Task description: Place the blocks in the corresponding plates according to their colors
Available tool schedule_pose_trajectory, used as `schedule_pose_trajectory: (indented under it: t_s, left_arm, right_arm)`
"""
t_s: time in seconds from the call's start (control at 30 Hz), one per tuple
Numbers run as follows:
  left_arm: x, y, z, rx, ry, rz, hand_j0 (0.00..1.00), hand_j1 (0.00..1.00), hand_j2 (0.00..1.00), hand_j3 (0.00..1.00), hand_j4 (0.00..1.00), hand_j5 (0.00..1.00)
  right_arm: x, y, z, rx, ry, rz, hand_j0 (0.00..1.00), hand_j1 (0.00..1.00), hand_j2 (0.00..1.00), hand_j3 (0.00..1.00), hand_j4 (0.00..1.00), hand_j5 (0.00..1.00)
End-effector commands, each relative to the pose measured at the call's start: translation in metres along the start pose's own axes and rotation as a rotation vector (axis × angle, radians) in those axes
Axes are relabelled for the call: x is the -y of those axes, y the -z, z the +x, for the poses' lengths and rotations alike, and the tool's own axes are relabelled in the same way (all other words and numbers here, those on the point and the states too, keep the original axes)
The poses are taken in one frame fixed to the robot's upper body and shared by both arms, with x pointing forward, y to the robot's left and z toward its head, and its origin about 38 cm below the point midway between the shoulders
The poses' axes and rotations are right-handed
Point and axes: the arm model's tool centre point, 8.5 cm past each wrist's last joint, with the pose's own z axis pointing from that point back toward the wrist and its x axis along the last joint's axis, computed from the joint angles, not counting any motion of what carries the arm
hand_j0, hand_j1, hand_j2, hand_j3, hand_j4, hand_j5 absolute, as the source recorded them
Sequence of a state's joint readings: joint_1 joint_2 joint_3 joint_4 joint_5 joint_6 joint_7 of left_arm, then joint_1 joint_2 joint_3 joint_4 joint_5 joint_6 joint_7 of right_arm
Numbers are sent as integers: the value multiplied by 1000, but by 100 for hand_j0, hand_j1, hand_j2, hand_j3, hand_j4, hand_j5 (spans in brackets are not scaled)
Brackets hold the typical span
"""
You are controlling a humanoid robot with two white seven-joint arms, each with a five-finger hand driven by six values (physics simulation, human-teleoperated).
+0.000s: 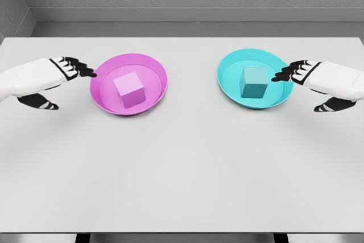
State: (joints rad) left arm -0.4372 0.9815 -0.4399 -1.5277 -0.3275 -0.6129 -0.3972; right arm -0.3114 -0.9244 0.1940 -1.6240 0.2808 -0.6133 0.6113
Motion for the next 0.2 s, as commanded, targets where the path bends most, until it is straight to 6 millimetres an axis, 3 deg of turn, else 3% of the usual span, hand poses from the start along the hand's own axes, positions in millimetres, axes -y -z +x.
schedule_pose_trajectory:
  t_s: [0.0, 0.17]
  left_arm:
    - [-3, -3, -1, -4, 1, 6, 100, 100, 100, 100, 100, 100]
    - [-4, -1, 2, 4, 4, 8, 100, 100, 100, 100, 100, 100]
  right_arm:
    - [0, 0, 0, 0, 5, -2, 100, 100, 100, 100, 100, 100]
    - [0, 0, 0, 0, 5, -2, 100, 100, 100, 100, 100, 100]
